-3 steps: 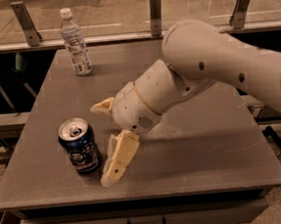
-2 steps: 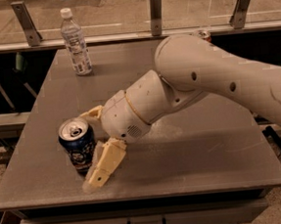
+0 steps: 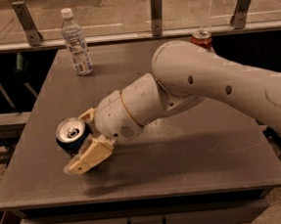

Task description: Knock pepsi can over

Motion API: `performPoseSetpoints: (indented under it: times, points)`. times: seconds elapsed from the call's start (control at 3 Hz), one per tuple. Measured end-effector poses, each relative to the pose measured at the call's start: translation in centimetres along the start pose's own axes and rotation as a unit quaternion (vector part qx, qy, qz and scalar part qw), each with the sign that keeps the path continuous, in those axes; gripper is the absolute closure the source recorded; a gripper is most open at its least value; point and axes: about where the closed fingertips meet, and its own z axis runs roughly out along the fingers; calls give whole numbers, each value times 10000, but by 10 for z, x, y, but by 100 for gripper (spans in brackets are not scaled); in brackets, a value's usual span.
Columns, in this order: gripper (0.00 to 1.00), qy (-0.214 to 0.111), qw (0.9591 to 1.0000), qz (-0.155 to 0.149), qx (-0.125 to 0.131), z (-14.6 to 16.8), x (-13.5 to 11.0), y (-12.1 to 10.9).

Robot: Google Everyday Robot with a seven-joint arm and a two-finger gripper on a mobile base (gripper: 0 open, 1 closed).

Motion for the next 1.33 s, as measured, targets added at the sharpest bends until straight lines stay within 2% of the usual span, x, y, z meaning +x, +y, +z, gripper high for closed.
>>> performPoseSetpoints:
  times: [0.33,0.67,1.0,1.33]
  points:
    - [74,142,9994,-8,320,-26,0,-21]
    - [100,836,9937,-192,723,-78,-2,-47]
    - [100,1754,9806,-299,828,-105,10,-56]
    - [84,2657,9612,-349,663,-105,29,-52]
